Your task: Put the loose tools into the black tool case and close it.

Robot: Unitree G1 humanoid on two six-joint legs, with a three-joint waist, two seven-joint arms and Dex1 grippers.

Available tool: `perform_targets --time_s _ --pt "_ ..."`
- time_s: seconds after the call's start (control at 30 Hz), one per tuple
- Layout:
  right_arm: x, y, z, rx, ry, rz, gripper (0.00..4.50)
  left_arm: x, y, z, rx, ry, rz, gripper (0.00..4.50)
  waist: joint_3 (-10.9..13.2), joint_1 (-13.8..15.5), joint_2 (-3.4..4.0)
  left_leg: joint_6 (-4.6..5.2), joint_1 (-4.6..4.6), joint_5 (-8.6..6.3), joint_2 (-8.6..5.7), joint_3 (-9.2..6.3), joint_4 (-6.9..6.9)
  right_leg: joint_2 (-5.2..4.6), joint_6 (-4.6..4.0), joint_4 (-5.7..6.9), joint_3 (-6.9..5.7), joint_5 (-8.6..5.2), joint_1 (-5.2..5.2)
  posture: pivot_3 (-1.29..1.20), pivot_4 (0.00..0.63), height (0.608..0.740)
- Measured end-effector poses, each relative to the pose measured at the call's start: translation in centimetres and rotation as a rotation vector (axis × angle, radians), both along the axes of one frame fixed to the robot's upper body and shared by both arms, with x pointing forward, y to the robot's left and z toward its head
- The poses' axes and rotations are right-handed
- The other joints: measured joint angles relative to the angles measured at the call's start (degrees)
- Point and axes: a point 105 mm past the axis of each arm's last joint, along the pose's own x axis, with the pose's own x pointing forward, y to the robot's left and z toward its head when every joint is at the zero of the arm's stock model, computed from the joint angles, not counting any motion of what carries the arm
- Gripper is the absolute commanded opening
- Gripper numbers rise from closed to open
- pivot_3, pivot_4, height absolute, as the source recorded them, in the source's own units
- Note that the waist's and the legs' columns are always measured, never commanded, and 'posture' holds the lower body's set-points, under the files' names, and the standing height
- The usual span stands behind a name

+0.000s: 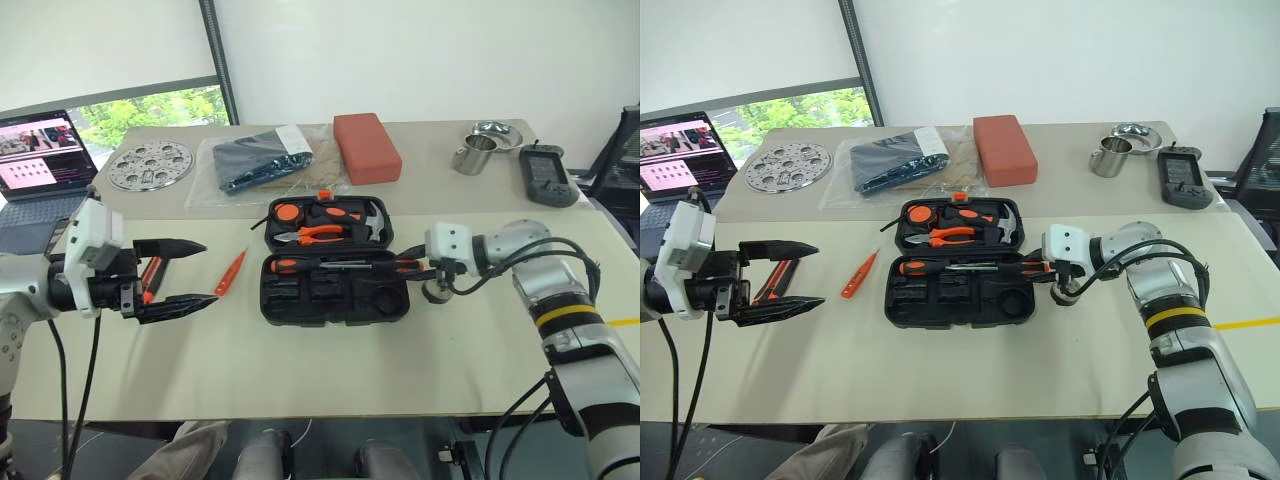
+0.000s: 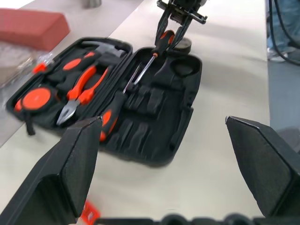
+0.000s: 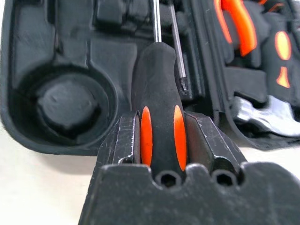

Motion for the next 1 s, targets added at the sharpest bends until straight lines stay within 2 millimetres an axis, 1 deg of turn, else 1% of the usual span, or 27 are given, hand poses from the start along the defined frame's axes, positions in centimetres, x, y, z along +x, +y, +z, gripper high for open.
perform_targets --time_s 0.1,0.2,0.47,0.57,0.73,0.8,0.87,1.0 --pt "0.5 0.9 -0.1 -0.006 0.004 0.02 1.05 -0.2 0.0 -0.1 0.001 0.002 0.005 4.5 0.01 0.0 0.01 0.0 0.03 0.0 0.05 0.0 -0.01 0.03 -0.05 0.04 -0.01 0.0 0.0 0.0 0.15 0.74" --pt "0.9 1.6 0.3 -0.007 -0.005 0.035 1.05 -0.3 0.3 -0.1 -0.002 -0.001 0.027 4.5 0.02 -0.08 0.03 -0.03 0.04 0.0 0.08 0.01 -0.03 0.06 -0.08 0.07 -0.02 0.0 -0.02 0.0 0.15 0.74" --pt "0.8 2.1 -0.3 -0.032 0.013 0.058 1.05 -0.4 0.7 -0.3 0.002 0.004 0.043 4.5 0.02 -0.37 0.03 -0.02 0.11 -0.01 0.1 0.01 -0.07 0.07 -0.11 0.11 -0.03 0.0 0.01 0.0 0.15 0.74" --pt "1.3 2.3 -0.3 -0.028 0.012 0.024 1.05 -0.4 0.6 -0.2 0.005 -0.012 0.037 4.5 0.02 -0.5 0.03 -0.03 0.2 -0.01 0.11 0.03 -0.09 0.06 -0.13 0.12 -0.03 0.0 0.06 0.0 0.15 0.74" --pt "1.5 2.6 -0.3 -0.031 0.007 0.019 1.05 -0.3 0.6 -0.1 0.006 -0.025 0.032 4.5 0.02 -0.7 0.03 -0.02 0.22 -0.02 0.11 0.04 -0.1 0.06 -0.14 0.15 -0.03 0.0 0.06 0.0 0.15 0.74" --pt "1.5 2.9 -0.4 -0.028 0.01 0.024 2.06 -0.2 0.6 -0.2 0.004 -0.023 0.033 4.5 0.02 -0.81 0.03 0.0 0.23 -0.03 0.12 0.04 -0.1 0.06 -0.15 0.17 -0.03 0.0 0.06 0.0 0.15 0.74" --pt "1.5 2.9 -0.5 -0.022 0.011 0.016 2.65 -0.2 0.6 -0.3 0.002 -0.017 0.033 4.5 0.02 -0.85 0.03 0.01 0.23 -0.03 0.1 0.05 -0.1 0.05 -0.15 0.24 -0.02 0.0 0.03 0.0 0.15 0.74" --pt "1.7 3.1 -0.1 -0.007 0.003 0.016 4.03 0.0 0.6 -0.4 -0.001 -0.012 0.033 4.5 0.02 -0.87 0.03 0.0 0.28 -0.05 0.1 0.06 -0.1 0.04 -0.2 0.39 -0.03 -0.03 0.02 0.0 0.15 0.74"
